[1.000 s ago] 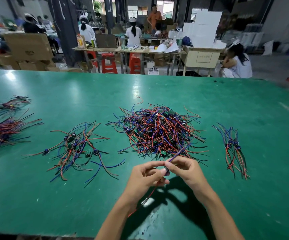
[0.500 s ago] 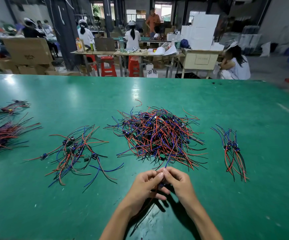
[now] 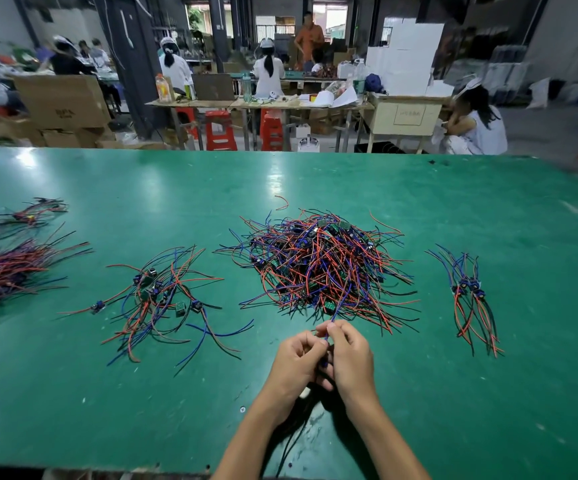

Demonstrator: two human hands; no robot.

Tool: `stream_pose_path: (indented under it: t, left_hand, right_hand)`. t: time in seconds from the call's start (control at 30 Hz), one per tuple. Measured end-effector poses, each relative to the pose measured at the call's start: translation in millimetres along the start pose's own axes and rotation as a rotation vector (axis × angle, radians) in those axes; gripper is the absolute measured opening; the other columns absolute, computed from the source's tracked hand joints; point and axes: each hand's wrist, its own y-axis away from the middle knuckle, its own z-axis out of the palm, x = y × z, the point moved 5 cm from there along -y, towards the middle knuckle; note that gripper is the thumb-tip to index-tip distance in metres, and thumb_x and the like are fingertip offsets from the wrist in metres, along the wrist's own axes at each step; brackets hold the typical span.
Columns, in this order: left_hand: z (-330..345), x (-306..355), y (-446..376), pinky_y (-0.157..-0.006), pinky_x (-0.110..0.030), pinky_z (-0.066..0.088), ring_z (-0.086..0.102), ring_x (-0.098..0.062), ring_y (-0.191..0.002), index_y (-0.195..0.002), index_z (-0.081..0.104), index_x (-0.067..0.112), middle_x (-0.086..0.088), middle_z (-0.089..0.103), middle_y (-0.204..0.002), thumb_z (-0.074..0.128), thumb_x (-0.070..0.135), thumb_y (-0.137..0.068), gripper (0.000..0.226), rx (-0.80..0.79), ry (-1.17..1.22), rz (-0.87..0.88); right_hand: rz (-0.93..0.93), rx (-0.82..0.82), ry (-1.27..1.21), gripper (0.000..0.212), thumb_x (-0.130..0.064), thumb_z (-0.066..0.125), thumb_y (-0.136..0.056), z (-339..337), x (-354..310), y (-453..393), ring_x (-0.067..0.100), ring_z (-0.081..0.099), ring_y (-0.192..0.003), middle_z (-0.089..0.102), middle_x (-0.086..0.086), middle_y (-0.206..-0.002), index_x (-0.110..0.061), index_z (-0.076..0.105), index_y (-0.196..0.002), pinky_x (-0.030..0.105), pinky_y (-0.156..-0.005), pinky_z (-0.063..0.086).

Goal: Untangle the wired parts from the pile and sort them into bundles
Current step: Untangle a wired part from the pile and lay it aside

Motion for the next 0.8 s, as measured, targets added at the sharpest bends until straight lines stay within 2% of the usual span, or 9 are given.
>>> stream_pose_path:
  t: [0.07, 0.13, 0.23, 0.3, 0.4, 0.47, 0.53, 0.67, 0.8]
  left_hand:
    - [1, 0, 1, -0.042, -0.025, 0.049, 0.059, -0.017, -0.044, -0.076, 0.050, 0.007, -0.011, 0.064, -0.065, 0.052, 0.002, -0.101, 0.026, -0.035, -0.005, 0.002]
    - [1, -1, 2, -0.043, -0.025, 0.048, 0.060, -0.019, -0.044, -0.078, 0.048, 0.007, -0.012, 0.068, -0.068, 0.052, 0.002, -0.101, 0.024, -0.050, -0.002, 0.006]
    - [1, -2, 2, -0.045, -0.024, 0.047, 0.060, -0.017, -0.044, -0.077, 0.047, 0.009, -0.011, 0.068, -0.068, 0.051, 0.001, -0.100, 0.025, -0.063, 0.003, 0.005]
    - [1, -3, 3, -0.046, -0.024, 0.047, 0.059, -0.016, -0.045, -0.076, 0.047, 0.010, -0.010, 0.069, -0.068, 0.052, 0.002, -0.100, 0.026, -0.073, 0.009, 0.006]
    - [0, -5, 3, -0.047, -0.023, 0.049, 0.059, -0.016, -0.044, -0.076, 0.049, 0.010, -0.009, 0.069, -0.067, 0.053, 0.001, -0.100, 0.026, -0.083, -0.002, 0.012]
    - [-1, -7, 3, -0.048, -0.024, 0.050, 0.058, -0.016, -0.043, -0.077, 0.050, 0.008, -0.008, 0.069, -0.066, 0.053, 0.000, -0.099, 0.025, -0.077, -0.014, 0.022]
    - [-2, -9, 2, -0.047, -0.024, 0.050, 0.058, -0.015, -0.043, -0.078, 0.052, 0.006, -0.008, 0.069, -0.065, 0.054, -0.001, -0.099, 0.022, -0.054, -0.004, 0.036]
    - [-3, -10, -1, -0.042, -0.024, 0.047, 0.056, -0.016, -0.043, -0.083, 0.056, 0.003, -0.015, 0.070, -0.071, 0.058, 0.003, -0.098, 0.015, -0.011, 0.075, 0.052]
    - [-2, -6, -2, -0.040, -0.022, 0.043, 0.052, -0.015, -0.042, -0.094, 0.064, -0.003, -0.015, 0.072, -0.080, 0.059, 0.012, -0.099, 0.017, -0.055, 0.102, -0.019]
  right_hand:
    - [0.040, 0.030, -0.057, 0.029, -0.019, 0.054, -0.097, -2, -6, -7, 0.014, 0.048, -0.041, 0.060, -0.005, -0.055, -0.028, 0.072, -0.075, 0.023, -0.040, 0.040]
    - [0.033, 0.062, -0.066, 0.031, -0.018, 0.053, -0.096, -6, -16, -16, 0.007, 0.048, -0.044, 0.064, -0.007, -0.061, -0.026, 0.072, -0.073, 0.024, -0.046, 0.042]
    - [0.021, 0.088, -0.065, 0.028, -0.017, 0.051, -0.097, -12, -31, -28, 0.005, 0.051, -0.050, 0.073, -0.008, -0.084, -0.021, 0.072, -0.078, 0.033, -0.064, 0.044]
    - [0.037, 0.115, -0.062, 0.027, -0.018, 0.050, -0.097, -15, -39, -35, 0.009, 0.052, -0.055, 0.074, -0.004, -0.091, -0.021, 0.073, -0.082, 0.034, -0.065, 0.042]
    - [0.152, 0.144, -0.200, 0.025, -0.017, 0.050, -0.095, -19, -38, -42, 0.014, 0.050, -0.059, 0.073, 0.000, -0.087, -0.020, 0.071, -0.082, 0.029, -0.056, 0.041]
    - [0.318, 0.089, -0.376, 0.020, -0.020, 0.053, -0.096, -18, -29, -40, 0.015, 0.050, -0.062, 0.071, -0.002, -0.080, -0.020, 0.069, -0.084, 0.026, -0.055, 0.039]
    - [0.372, -0.017, -0.483, 0.020, -0.027, 0.053, -0.099, -17, -25, -37, 0.014, 0.052, -0.065, 0.070, -0.005, -0.076, -0.022, 0.070, -0.091, 0.027, -0.057, 0.039]
    - [0.203, -0.313, -0.333, 0.043, -0.051, 0.050, -0.099, -17, -19, -25, 0.011, 0.059, -0.064, 0.074, -0.001, -0.085, -0.019, 0.077, -0.107, 0.025, -0.061, 0.046]
    - [-0.007, -0.446, -0.131, 0.031, -0.040, 0.069, -0.093, -25, -9, -10, 0.026, 0.060, -0.069, 0.068, 0.002, -0.075, -0.014, 0.077, -0.106, 0.034, -0.065, 0.049]
